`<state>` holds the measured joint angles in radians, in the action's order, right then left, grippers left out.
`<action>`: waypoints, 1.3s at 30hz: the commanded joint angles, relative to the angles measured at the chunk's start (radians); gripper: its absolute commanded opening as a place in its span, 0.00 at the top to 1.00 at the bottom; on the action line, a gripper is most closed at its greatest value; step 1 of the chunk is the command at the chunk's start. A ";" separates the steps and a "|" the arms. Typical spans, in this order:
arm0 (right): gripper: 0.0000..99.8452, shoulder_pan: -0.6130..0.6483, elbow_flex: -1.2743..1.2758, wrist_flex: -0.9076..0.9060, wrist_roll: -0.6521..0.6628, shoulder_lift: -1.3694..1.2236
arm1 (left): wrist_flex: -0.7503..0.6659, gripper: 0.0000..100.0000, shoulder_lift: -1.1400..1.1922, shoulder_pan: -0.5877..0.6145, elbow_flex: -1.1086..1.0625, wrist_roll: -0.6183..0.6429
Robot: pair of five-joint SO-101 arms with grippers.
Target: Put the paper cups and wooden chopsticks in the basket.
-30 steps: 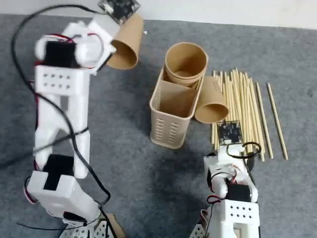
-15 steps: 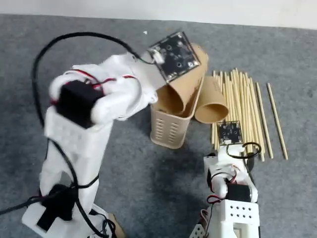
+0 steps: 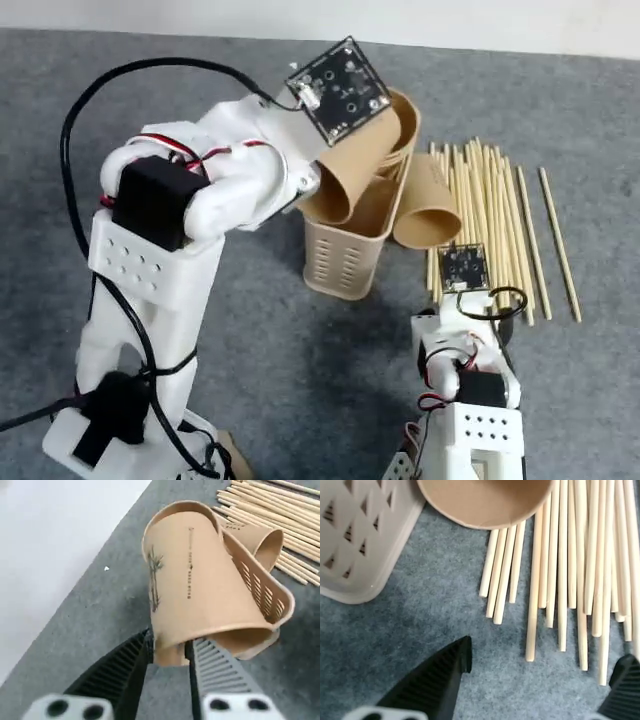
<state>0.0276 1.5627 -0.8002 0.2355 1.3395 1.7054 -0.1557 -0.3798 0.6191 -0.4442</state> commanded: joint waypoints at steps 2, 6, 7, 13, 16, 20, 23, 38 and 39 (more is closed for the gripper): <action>0.59 0.002 -0.005 0.016 -0.005 0.008 | -0.092 0.87 -0.021 0.021 -0.001 0.008; 0.59 0.002 -0.005 0.016 -0.005 0.008 | -0.213 0.87 0.038 0.013 0.004 0.011; 0.59 0.002 -0.005 0.016 -0.005 0.008 | -0.249 0.87 0.056 0.013 0.004 0.011; 0.59 0.002 -0.005 0.016 -0.005 0.008 | -0.410 0.87 0.142 0.012 0.005 0.011; 0.59 0.002 -0.005 0.016 -0.005 0.008 | -0.451 0.87 0.145 0.007 0.005 0.012; 0.59 0.002 -0.005 0.016 -0.005 0.008 | -0.451 0.87 0.154 -0.015 0.084 0.012; 0.59 0.002 -0.005 0.016 -0.005 0.008 | -0.453 0.87 0.156 -0.015 0.125 0.012; 0.59 0.002 -0.005 0.016 -0.005 0.008 | -0.457 0.87 0.446 0.004 -0.143 0.071; 0.59 0.002 -0.005 0.016 -0.005 0.008 | -0.457 0.87 0.446 0.007 -0.140 0.072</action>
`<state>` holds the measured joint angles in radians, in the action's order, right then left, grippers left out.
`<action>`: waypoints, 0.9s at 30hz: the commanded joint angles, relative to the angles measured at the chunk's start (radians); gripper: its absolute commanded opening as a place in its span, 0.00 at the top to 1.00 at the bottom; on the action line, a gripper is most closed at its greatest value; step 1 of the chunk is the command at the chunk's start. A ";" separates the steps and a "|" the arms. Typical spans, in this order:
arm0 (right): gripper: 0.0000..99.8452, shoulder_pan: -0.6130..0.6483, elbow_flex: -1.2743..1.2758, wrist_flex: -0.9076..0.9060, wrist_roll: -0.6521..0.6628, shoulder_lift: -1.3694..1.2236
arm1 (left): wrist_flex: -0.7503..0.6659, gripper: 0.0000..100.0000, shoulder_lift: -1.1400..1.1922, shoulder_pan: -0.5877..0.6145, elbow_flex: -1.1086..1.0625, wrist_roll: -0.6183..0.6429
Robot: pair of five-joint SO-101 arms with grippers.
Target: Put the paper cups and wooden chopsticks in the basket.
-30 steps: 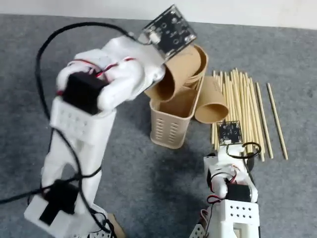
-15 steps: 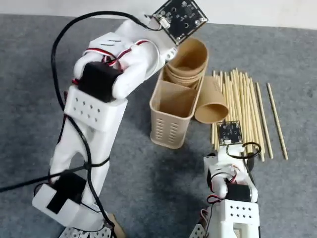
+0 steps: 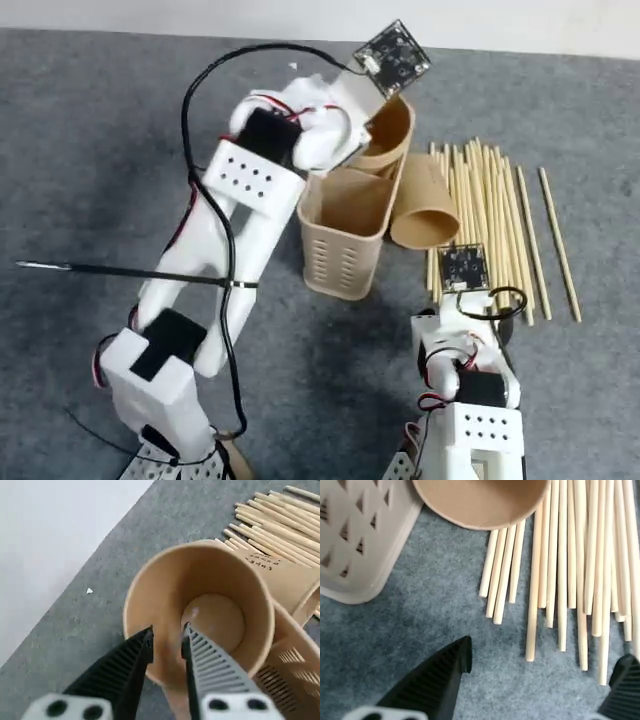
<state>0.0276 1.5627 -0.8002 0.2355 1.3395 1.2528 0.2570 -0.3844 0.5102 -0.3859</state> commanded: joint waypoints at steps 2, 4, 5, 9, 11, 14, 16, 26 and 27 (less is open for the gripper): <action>0.59 0.002 -0.005 0.016 -0.005 0.008 | 0.002 0.87 0.016 0.015 0.016 0.015; 0.59 0.002 -0.007 0.016 -0.005 0.008 | 0.003 0.87 -0.033 0.021 0.088 0.018; 0.59 0.002 -0.007 0.016 -0.005 0.008 | 0.011 0.87 -0.062 0.021 0.119 0.018; 0.59 -0.013 -0.013 0.013 -0.005 0.008 | 0.103 0.87 -0.203 0.021 0.271 0.063; 0.59 -0.065 -0.016 0.012 -0.008 0.008 | 0.213 0.87 -0.272 0.033 0.338 0.127; 0.59 -0.119 -0.048 -0.008 -0.009 0.004 | 0.390 0.87 -0.338 0.131 0.381 0.249; 0.59 -0.120 -0.131 -0.085 -0.009 0.002 | 0.479 0.87 -0.355 0.220 0.364 0.319; 0.59 -0.077 -0.820 -0.390 0.072 -0.349 | 0.460 0.87 -0.723 0.363 -0.386 0.356; 0.59 -0.058 -0.877 -0.395 0.103 -0.430 | 0.414 0.87 -0.791 0.361 -0.501 0.339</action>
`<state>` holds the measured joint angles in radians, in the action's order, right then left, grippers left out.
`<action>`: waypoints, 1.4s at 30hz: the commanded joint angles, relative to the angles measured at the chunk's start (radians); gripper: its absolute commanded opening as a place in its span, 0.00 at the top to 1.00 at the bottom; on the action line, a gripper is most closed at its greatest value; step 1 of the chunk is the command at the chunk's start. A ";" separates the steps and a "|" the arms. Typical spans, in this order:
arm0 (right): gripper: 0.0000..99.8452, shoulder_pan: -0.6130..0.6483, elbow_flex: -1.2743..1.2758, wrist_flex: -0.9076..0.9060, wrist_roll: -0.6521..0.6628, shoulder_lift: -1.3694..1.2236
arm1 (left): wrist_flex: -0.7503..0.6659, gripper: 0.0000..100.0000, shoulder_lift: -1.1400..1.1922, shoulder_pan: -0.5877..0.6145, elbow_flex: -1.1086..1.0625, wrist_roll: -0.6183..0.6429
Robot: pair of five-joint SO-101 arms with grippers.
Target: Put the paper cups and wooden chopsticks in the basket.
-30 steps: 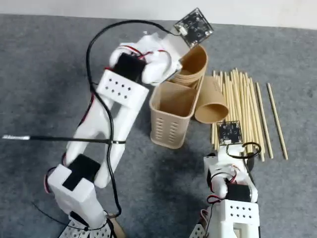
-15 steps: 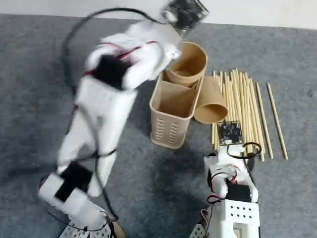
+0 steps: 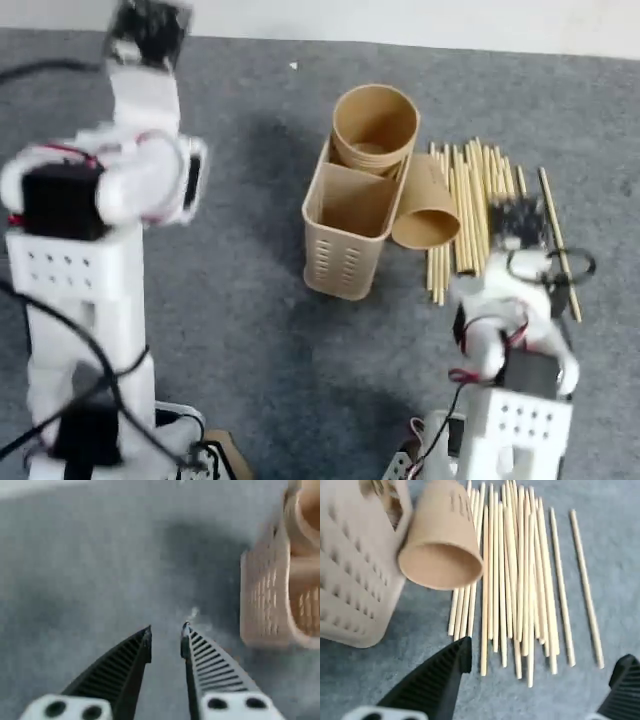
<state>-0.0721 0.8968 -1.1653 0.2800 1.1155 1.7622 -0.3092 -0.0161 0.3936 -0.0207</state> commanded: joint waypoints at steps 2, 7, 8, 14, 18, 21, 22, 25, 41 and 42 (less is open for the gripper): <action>0.59 0.084 -0.297 -0.027 0.123 -0.341 | -0.184 0.87 -0.357 -0.004 -0.593 -0.052; 0.59 0.145 -0.277 0.104 0.388 -0.450 | -0.333 0.87 -0.579 0.102 -0.970 -0.264; 0.59 0.145 -0.237 0.137 0.434 -0.446 | -0.354 0.87 -0.588 0.131 -1.027 -0.296; 0.59 0.143 0.102 0.490 0.577 -0.417 | -0.519 0.87 -0.588 0.183 -1.276 -0.353; 0.59 0.143 0.263 0.684 0.638 -0.426 | -0.568 0.87 -0.588 0.180 -1.356 -0.350; 0.59 0.140 0.306 0.843 0.666 -0.427 | -0.608 0.87 -0.588 0.182 -1.412 -0.350; 0.59 0.140 0.309 0.878 0.675 -0.437 | -0.624 0.87 -0.588 0.183 -1.431 -0.350; 0.59 0.137 0.294 0.943 0.683 -0.513 | -0.675 0.87 -0.588 0.185 -1.484 -0.350; 0.98 0.074 0.021 1.181 0.534 -1.070 | -0.799 0.87 -0.588 0.140 -1.581 -0.348; 1.00 0.065 0.015 1.181 0.497 -1.064 | -0.799 0.87 -0.588 0.128 -1.581 -0.348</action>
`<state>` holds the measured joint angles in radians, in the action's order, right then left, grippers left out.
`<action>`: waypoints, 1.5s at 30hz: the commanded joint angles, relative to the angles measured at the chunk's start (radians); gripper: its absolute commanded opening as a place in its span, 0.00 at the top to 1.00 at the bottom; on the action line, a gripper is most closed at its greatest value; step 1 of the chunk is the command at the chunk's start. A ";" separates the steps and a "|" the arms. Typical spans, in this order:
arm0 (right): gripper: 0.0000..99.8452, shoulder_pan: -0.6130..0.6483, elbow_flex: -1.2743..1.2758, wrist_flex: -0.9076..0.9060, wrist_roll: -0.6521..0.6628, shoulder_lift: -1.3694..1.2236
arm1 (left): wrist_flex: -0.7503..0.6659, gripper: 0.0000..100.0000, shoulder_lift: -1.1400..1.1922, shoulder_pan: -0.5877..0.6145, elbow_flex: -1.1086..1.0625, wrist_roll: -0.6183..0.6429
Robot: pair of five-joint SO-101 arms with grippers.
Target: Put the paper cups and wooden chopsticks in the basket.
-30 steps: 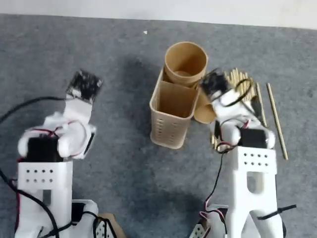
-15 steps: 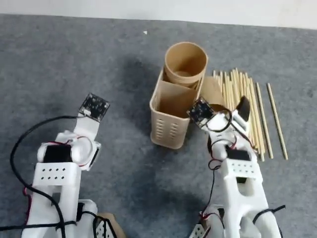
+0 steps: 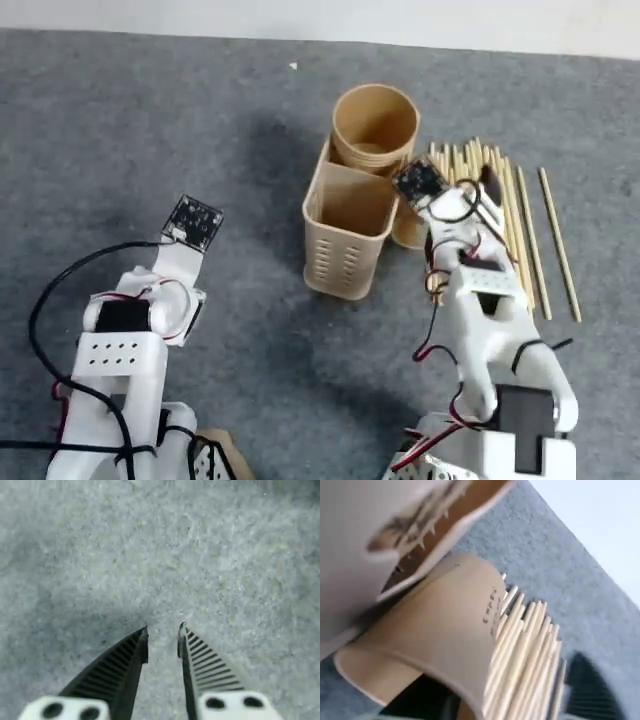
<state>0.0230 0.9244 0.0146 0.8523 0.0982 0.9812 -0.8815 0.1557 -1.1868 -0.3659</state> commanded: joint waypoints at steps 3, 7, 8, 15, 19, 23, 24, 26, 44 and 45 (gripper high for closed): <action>0.97 -0.068 -0.010 -0.028 -0.166 0.015 | -0.032 0.87 -0.016 -0.053 -0.016 -0.003; 0.99 -0.110 -0.047 -0.300 -0.183 0.196 | -0.098 0.87 -0.016 -0.053 -0.051 -0.003; 0.99 -0.113 -0.067 -0.386 -0.183 0.249 | -0.103 0.87 -0.016 -0.053 -0.053 -0.003; 0.99 -0.107 -0.314 -0.977 -0.233 0.591 | -0.100 0.87 -0.016 -0.053 -0.054 -0.003; 0.99 -0.107 -0.473 -1.167 -0.258 0.651 | -0.100 0.87 -0.016 -0.053 -0.056 -0.003; 0.99 -0.088 -0.671 -1.362 -0.259 0.644 | -0.098 0.87 -0.016 -0.053 -0.056 -0.003; 0.99 -0.073 -0.737 -1.412 -0.259 0.631 | -0.100 0.87 -0.016 -0.053 -0.056 -0.003; 0.99 -0.033 -0.894 -1.517 -0.259 0.579 | -0.101 0.87 -0.016 -0.053 -0.056 -0.003; 0.99 0.156 -1.689 -1.781 -0.477 0.145 | -0.098 0.87 -0.016 -0.079 -0.058 -0.002; 0.99 0.163 -1.666 -1.781 -0.479 0.145 | -0.098 0.87 -0.016 -0.079 -0.058 -0.002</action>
<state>0.1534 -0.7664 -1.7499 0.3890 0.2394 0.8953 -0.8830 0.0913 -1.2497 -0.3659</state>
